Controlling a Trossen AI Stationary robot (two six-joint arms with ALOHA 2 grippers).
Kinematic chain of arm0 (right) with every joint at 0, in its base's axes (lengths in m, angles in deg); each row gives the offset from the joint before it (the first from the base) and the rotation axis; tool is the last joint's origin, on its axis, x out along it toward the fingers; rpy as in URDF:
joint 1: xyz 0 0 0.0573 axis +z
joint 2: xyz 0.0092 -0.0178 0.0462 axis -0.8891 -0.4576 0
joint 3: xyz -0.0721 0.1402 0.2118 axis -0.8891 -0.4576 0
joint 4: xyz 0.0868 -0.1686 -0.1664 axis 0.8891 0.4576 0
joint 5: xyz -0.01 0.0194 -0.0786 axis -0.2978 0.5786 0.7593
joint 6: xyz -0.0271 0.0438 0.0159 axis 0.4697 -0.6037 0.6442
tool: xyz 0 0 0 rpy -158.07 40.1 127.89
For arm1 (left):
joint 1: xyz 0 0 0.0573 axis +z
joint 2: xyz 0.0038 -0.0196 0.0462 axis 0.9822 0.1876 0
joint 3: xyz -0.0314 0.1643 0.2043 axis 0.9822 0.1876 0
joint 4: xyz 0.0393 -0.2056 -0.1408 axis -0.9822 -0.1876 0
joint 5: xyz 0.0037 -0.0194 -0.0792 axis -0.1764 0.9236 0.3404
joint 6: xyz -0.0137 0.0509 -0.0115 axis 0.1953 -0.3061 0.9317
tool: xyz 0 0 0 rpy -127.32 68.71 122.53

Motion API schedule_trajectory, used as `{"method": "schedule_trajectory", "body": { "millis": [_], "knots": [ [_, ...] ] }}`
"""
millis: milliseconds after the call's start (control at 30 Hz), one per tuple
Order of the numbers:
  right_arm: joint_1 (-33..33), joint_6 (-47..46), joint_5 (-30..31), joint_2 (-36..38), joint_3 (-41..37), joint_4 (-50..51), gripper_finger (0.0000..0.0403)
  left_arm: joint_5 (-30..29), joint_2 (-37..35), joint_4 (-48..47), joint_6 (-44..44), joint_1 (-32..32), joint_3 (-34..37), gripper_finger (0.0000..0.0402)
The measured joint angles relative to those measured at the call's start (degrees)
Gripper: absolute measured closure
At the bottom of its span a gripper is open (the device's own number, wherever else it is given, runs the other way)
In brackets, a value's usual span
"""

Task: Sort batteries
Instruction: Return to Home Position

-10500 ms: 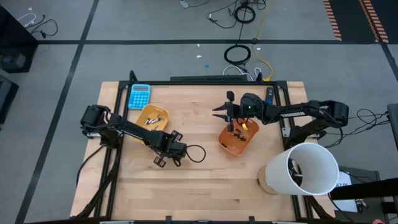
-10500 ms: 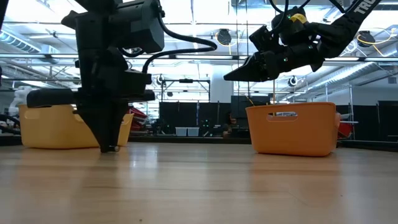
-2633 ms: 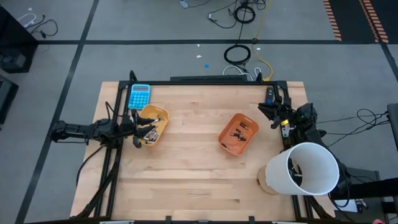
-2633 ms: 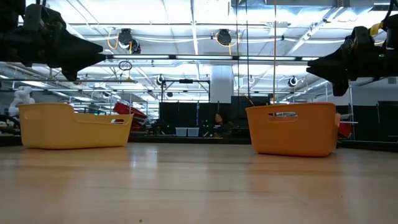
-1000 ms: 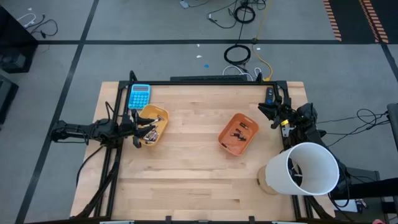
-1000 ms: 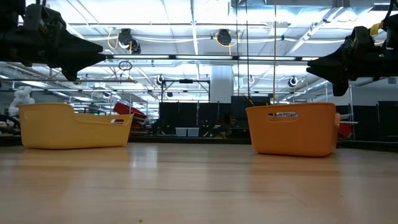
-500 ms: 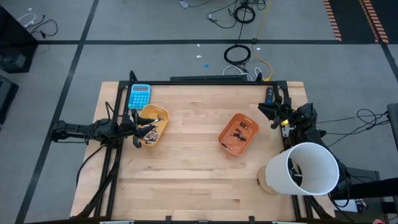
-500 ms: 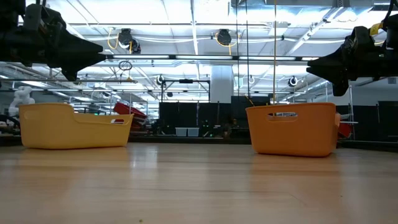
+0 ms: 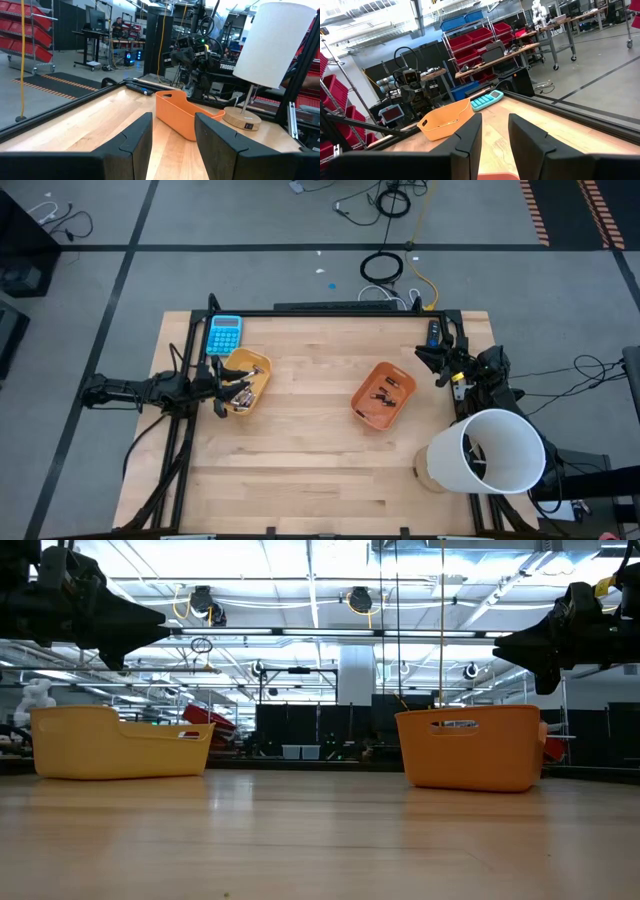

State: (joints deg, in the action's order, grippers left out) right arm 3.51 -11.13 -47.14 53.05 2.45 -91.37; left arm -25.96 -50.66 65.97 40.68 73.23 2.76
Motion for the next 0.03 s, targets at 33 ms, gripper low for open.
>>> {"method": "schedule_trajectory", "body": {
  "millis": [33],
  "knots": [
    [-0.01, 0.0, 0.01, 0.01, 0.0, -0.01, 0.0316, 0.01, 0.0, 0.0, 0.0, 0.0, 0.0, 0.0246]
  ]
}}
